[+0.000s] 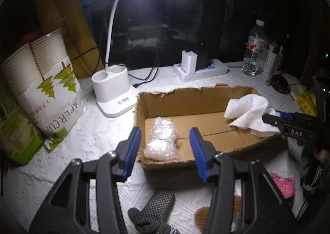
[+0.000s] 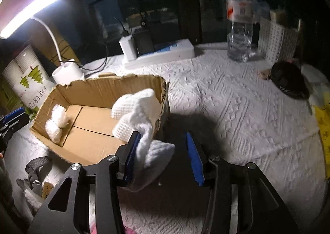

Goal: Organize soft objects
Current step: 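Lower the bubble wrap into the box and open the left gripper while the right releases the towel inside, then move the right gripper to the pink plush while the left gripper moves to the cotton swab bag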

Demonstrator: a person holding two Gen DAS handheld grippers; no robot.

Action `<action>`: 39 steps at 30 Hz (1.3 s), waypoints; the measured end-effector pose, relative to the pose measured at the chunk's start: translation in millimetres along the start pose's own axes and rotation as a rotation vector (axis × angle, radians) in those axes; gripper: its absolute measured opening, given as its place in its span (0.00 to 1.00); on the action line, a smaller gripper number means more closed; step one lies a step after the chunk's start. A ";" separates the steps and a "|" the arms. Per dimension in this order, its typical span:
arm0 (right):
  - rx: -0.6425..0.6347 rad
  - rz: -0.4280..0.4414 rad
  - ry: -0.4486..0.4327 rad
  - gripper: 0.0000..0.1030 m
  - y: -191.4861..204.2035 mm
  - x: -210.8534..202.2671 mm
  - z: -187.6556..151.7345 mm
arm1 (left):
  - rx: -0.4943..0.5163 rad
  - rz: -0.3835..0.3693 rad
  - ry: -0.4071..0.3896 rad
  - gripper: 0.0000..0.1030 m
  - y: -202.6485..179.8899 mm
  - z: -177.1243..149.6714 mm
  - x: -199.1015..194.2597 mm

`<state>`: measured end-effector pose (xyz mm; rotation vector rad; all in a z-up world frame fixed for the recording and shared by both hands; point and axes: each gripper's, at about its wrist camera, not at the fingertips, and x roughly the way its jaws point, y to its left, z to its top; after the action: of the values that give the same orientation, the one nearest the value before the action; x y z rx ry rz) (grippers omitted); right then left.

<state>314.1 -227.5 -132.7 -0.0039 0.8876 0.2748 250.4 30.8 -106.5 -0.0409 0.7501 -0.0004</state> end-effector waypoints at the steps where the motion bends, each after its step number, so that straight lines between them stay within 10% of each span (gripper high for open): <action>1: 0.007 0.001 0.012 0.48 -1.4 4.9 0.1 | -0.003 0.002 0.005 0.49 0.9 -0.7 2.4; 20: -0.029 0.004 -0.045 0.64 17.1 -26.5 3.0 | -0.002 -0.054 0.000 0.50 -5.8 -10.8 -6.8; 24: -0.051 0.000 -0.046 0.66 31.0 -37.8 -3.9 | -0.023 -0.071 -0.022 0.81 -5.6 -14.3 -19.4; 39: -0.086 -0.013 -0.115 0.66 62.1 -100.7 -28.8 | -0.030 -0.123 -0.083 0.81 -9.9 -28.1 -63.7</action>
<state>217.0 -194.6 -67.0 -0.0728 0.7610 0.2983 184.8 20.8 -83.3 -0.1151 0.6632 -0.1044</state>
